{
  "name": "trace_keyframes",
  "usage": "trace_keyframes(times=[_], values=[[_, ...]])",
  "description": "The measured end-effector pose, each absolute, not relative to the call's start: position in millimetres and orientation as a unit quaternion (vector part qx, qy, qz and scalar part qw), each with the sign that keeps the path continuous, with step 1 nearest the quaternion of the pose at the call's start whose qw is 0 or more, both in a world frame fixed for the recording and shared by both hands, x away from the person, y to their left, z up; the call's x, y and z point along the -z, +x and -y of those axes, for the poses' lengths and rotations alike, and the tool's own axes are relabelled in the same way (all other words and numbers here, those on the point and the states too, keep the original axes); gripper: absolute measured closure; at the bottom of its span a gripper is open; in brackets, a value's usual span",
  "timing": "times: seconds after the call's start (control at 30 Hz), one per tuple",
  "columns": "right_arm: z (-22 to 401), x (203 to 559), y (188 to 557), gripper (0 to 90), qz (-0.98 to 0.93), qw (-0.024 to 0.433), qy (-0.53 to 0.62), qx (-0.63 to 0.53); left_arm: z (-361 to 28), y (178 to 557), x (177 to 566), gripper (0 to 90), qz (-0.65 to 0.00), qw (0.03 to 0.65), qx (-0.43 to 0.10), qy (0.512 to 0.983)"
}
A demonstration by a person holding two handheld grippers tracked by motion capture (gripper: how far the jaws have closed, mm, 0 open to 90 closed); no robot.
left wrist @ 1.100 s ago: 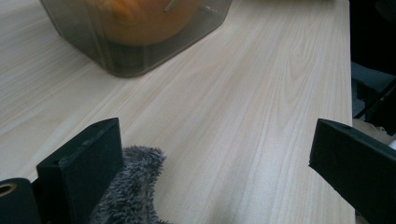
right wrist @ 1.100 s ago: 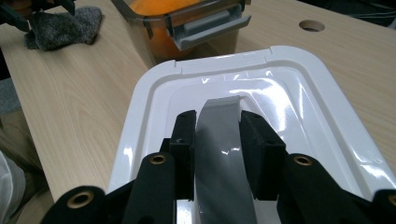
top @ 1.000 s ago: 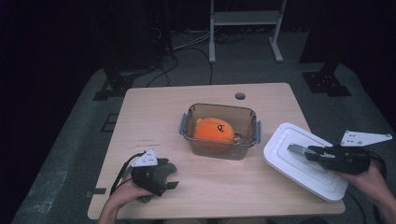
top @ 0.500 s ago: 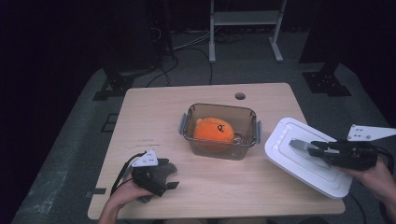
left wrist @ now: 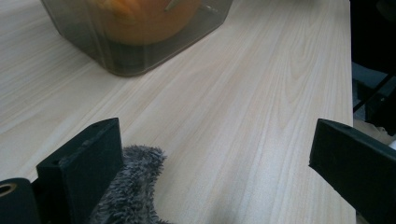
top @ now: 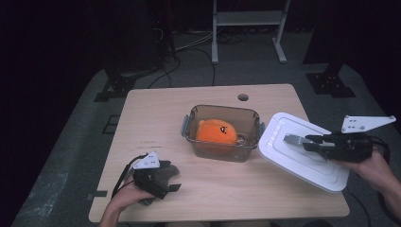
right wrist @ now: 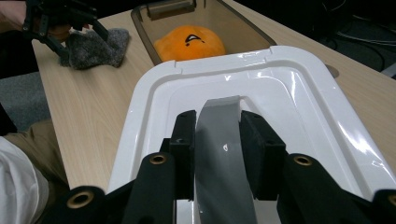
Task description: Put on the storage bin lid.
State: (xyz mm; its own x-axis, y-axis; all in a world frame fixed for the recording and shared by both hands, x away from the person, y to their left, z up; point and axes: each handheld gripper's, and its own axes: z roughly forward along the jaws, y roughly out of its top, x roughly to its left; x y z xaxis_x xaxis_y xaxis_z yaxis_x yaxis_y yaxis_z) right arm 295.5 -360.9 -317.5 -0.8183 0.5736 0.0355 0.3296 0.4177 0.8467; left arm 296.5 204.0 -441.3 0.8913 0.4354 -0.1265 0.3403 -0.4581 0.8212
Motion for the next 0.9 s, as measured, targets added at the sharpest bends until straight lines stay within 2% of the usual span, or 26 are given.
trace_keyframes(times=[0.9], values=[[307.4, 299.0, 328.6, 66.4, -0.848, 0.111, 0.217, -0.471, -203.7, 296.6, 442.1, 2.0, -0.225, 0.467, -0.047, 0.854]])
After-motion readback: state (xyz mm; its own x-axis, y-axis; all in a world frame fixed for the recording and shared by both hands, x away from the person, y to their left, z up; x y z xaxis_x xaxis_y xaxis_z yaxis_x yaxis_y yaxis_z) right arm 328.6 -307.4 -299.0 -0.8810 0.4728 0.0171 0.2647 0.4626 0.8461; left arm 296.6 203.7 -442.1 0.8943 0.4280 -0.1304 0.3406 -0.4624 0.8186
